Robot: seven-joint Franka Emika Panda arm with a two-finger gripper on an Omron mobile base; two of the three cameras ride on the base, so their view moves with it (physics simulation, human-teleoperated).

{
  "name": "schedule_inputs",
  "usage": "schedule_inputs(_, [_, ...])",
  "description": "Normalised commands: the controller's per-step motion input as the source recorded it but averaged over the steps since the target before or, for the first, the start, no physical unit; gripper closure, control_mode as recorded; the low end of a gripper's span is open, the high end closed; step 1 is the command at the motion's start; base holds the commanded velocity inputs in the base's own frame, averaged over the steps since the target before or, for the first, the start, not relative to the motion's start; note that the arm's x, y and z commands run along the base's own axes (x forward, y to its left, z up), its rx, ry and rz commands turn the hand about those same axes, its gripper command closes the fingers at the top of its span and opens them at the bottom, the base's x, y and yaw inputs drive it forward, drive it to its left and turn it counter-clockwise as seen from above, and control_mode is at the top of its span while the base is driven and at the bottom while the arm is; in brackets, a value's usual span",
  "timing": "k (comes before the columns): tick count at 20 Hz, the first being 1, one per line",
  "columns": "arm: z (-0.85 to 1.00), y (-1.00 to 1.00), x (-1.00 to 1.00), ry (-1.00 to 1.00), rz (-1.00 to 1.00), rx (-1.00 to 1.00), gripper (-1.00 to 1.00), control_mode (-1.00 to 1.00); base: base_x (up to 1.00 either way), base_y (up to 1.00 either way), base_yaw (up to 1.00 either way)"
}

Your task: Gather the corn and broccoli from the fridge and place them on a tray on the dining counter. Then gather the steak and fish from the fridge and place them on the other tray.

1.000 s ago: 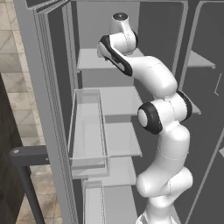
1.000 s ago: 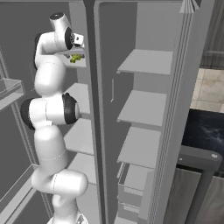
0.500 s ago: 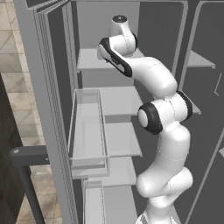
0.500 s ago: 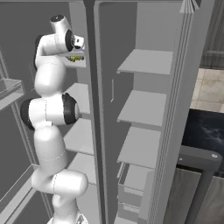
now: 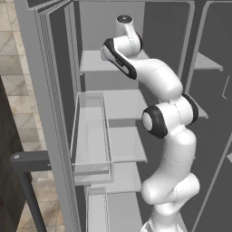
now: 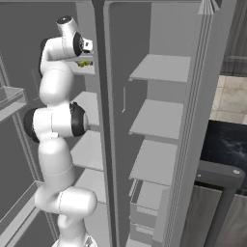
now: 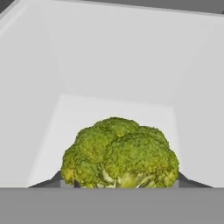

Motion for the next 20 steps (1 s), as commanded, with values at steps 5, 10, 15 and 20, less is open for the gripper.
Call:
schedule_inputs(5, [0.13,0.00,-0.41,-0.05,-0.02,0.00,1.00,-1.00,0.00,0.00,0.00])
schedule_inputs(10, [0.04,0.00,-0.72,-0.11,0.00,0.00,1.00,-1.00,0.00,0.00,0.00])
schedule_inputs(15, [0.03,0.00,-0.67,-0.33,0.00,-0.07,1.00,-1.00,0.00,0.00,0.00])
schedule_inputs(20, [0.05,-0.07,-0.70,-0.13,0.00,0.00,1.00,-1.00,0.00,0.00,0.00])
